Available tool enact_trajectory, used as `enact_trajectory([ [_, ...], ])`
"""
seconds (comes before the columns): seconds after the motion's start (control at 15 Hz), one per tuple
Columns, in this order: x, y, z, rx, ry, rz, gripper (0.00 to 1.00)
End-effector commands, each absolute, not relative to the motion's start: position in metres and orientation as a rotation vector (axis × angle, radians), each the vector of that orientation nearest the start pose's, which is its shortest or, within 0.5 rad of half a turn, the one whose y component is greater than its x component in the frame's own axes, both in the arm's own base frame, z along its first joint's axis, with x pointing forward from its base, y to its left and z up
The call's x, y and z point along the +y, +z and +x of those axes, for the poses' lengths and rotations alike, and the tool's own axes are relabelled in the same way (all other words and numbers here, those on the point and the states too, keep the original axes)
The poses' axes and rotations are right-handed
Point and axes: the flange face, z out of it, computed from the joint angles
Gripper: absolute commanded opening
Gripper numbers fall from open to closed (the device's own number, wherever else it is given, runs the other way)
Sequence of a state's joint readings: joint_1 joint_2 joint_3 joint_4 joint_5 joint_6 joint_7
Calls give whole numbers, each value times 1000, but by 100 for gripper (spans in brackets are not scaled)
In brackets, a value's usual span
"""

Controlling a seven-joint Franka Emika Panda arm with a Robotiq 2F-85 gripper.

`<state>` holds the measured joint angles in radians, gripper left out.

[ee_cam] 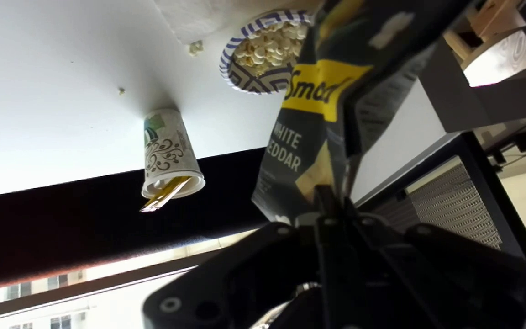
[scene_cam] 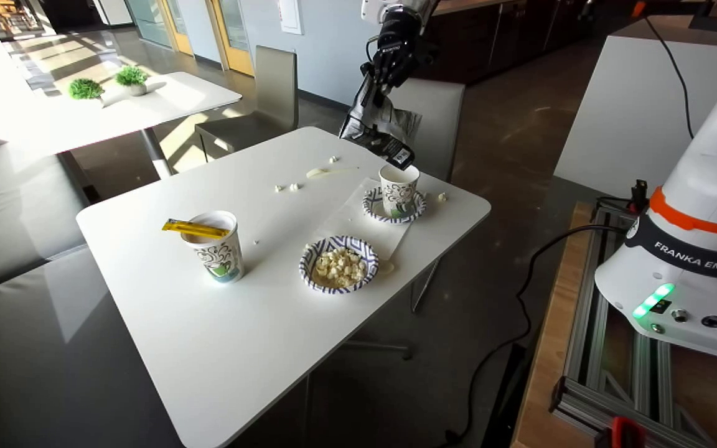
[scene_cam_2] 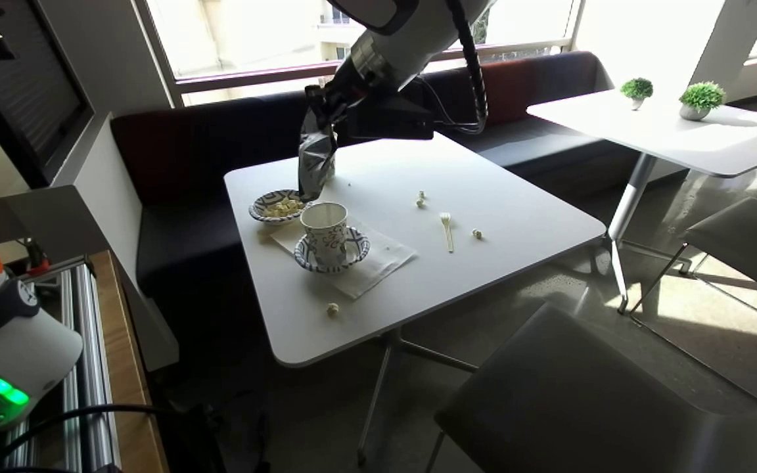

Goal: Pour the content in the snack package into the styrofoam cup

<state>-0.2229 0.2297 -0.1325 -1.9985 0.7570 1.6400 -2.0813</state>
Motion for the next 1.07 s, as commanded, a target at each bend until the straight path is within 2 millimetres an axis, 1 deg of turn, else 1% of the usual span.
enact_trajectory([
  [0.0,-120,329,532,-1619,-590,-1779,0],
  [0.07,-116,336,515,-1440,-409,-1700,0],
  [0.13,-117,328,526,-1551,-538,-1766,0],
  [0.2,-120,330,533,-1637,-527,-1786,0],
  [0.27,-116,331,517,-1461,-407,-1694,0],
  [0.33,-120,328,537,-1679,-560,-1779,0],
  [0.4,-113,335,515,-1471,-400,-1674,0],
  [0.47,-113,326,526,-1566,-504,-1744,0],
  [0.53,-110,327,518,-1491,-419,-1692,0],
  [0.6,-107,330,511,-1449,-375,-1633,0],
  [0.67,-111,326,526,-1611,-447,-1728,0],
  [0.73,-106,338,508,-1459,-362,-1569,0],
  [0.8,-110,325,524,-1591,-468,-1727,0],
  [0.87,-104,333,511,-1419,-354,-1575,0],
  [0.93,-106,326,520,-1503,-434,-1702,0],
  [1.0,-109,328,527,-1573,-462,-1707,0],
])
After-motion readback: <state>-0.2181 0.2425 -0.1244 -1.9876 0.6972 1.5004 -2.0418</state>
